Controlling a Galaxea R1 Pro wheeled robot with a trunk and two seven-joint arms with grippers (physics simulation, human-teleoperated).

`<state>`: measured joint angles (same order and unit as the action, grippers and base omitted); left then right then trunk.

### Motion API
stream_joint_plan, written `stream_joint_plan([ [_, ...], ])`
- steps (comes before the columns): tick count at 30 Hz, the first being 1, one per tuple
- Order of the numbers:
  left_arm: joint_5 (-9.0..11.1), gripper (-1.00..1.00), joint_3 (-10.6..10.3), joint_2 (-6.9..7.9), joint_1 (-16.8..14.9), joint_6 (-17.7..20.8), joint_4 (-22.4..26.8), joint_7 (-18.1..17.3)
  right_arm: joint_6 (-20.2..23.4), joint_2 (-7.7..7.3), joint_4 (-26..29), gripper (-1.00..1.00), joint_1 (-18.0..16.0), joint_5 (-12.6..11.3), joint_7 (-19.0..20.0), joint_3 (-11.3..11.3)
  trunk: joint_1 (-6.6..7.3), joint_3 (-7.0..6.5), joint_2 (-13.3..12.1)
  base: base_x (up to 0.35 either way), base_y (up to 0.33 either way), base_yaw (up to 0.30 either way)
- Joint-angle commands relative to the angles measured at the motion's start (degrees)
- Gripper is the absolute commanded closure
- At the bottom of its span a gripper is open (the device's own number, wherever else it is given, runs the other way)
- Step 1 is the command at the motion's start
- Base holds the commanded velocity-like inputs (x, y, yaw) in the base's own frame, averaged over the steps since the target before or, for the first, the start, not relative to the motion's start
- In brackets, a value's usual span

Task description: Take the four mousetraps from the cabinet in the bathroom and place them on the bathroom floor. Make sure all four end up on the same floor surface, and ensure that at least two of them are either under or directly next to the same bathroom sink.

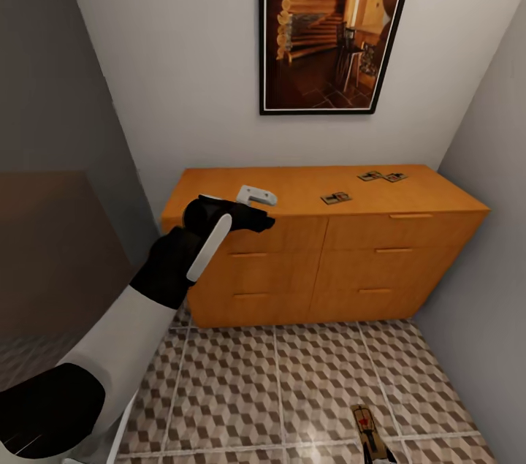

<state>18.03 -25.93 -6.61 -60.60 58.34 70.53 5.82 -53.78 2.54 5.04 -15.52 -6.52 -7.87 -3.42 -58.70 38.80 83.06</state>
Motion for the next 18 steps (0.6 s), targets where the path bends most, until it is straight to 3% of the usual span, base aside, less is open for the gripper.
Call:
stream_joint_plan([
  [1, 0.6, -1.0, -0.2, 0.01, 0.0, 0.2, 0.0, 0.6, -0.2, 0.25, 0.0, 1.0, 0.0, -0.5, 0.0, -0.4, -0.03, 0.02, 0.0, 0.319, 0.0, -0.104],
  [14, 0.6, -1.0, -0.8, 0.02, 0.0, 0.2, 1.1, 0.6, -0.6, 1.05, 0.0, 1.0, 0.0, 2.1, 0.0, -0.3, -0.03, -0.76, 0.0, 0.324, 0.0, -0.197],
  [18, 0.6, -1.0, -1.6, 0.02, 0.0, 0.2, 1.6, 0.6, -0.6, 1.06, 0.0, 1.0, 0.0, 2.2, -0.1, -0.3, -0.03, -1.04, 0.0, 0.172, 0.0, -0.218],
])
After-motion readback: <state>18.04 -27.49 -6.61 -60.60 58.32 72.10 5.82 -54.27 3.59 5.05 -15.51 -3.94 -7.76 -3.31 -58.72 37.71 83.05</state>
